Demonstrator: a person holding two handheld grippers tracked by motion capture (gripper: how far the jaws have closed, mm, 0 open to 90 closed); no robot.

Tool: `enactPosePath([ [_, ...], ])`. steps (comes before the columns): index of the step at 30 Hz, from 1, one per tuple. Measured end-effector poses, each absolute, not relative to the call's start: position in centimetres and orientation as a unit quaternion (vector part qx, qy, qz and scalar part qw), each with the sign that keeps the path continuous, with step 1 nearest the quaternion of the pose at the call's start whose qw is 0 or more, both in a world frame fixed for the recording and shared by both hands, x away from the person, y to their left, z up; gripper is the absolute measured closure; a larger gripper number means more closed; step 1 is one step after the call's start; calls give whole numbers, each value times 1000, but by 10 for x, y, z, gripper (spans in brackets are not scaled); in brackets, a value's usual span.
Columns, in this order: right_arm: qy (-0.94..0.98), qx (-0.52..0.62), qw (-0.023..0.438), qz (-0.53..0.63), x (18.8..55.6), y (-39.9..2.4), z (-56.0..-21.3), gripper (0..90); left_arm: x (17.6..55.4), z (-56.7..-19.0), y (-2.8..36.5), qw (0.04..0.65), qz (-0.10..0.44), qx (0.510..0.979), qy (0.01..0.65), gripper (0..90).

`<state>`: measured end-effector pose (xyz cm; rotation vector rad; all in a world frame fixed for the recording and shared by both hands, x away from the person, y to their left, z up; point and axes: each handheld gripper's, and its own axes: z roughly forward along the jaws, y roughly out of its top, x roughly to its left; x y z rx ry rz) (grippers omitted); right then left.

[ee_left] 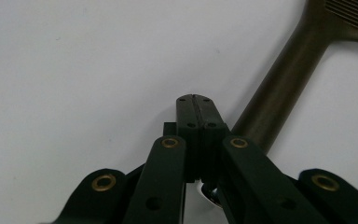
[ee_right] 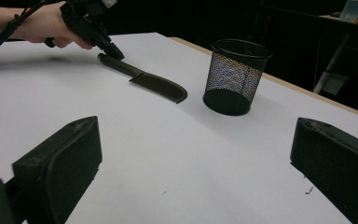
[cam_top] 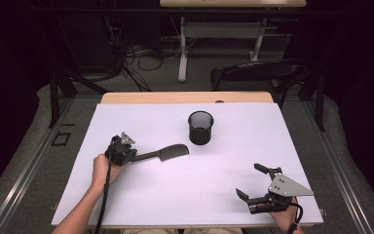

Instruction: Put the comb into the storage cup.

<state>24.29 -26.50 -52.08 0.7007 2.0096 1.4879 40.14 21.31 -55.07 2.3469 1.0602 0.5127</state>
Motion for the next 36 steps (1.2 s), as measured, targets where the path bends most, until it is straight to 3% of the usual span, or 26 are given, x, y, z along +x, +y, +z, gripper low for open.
enactPosePath([
  [33,746,259,266,553,244,-265,-521,14,392,-549,219,257,185,865,390,897],
  [36,746,260,266,552,244,-264,-522,14,394,-545,221,256,198,859,396,744],
])
